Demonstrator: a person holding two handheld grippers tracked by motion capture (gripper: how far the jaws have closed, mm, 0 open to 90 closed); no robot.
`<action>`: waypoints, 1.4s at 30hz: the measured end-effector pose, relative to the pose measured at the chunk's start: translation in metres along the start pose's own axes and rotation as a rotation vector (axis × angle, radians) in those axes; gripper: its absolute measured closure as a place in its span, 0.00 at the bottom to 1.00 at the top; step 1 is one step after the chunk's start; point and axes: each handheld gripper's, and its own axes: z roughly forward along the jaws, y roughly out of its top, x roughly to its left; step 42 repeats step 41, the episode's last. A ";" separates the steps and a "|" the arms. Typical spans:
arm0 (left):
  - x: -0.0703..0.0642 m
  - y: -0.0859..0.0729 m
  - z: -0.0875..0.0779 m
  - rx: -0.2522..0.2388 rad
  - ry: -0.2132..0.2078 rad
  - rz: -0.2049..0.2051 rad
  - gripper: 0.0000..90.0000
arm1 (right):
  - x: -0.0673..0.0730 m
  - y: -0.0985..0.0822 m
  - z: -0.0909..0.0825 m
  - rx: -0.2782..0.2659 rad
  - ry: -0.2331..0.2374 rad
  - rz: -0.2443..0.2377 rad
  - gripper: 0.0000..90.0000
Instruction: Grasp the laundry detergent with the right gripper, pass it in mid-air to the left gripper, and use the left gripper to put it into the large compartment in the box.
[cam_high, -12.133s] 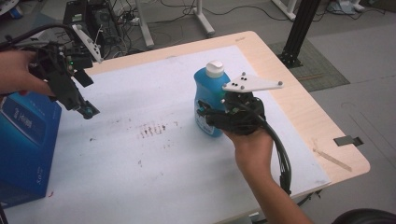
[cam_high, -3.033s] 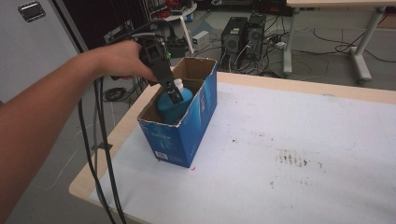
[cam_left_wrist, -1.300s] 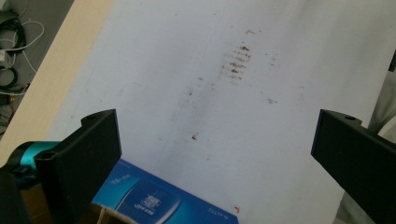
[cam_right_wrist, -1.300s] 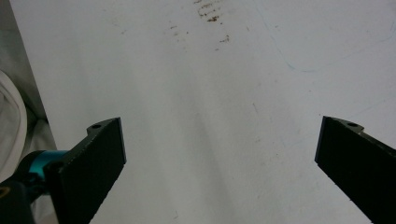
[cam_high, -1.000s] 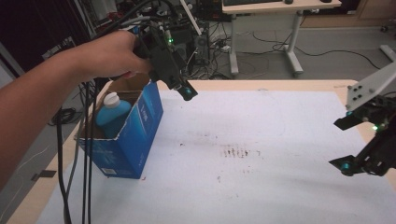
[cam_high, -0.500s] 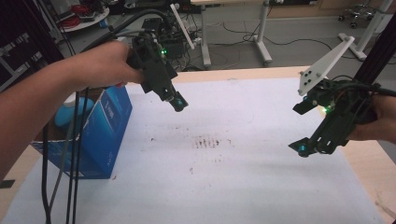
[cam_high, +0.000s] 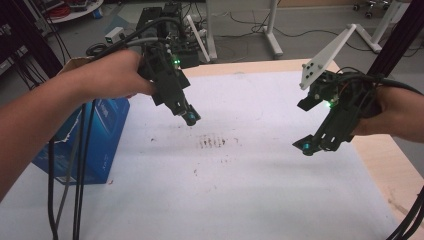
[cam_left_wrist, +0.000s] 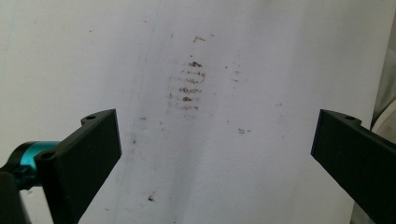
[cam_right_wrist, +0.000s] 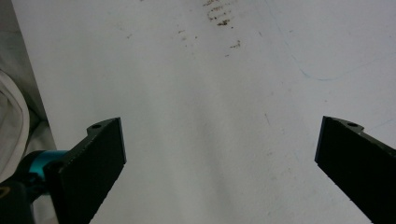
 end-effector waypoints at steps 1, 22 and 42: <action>-0.001 0.000 0.002 0.000 -0.002 0.002 0.02 | 0.000 0.000 0.000 0.001 0.000 0.002 0.01; -0.005 -0.001 0.018 0.017 -0.020 0.008 0.02 | 0.002 0.004 0.007 0.000 0.014 -0.004 0.01; 0.000 -0.007 0.019 0.002 -0.013 -0.026 0.02 | 0.001 0.003 0.010 -0.010 0.013 0.002 0.01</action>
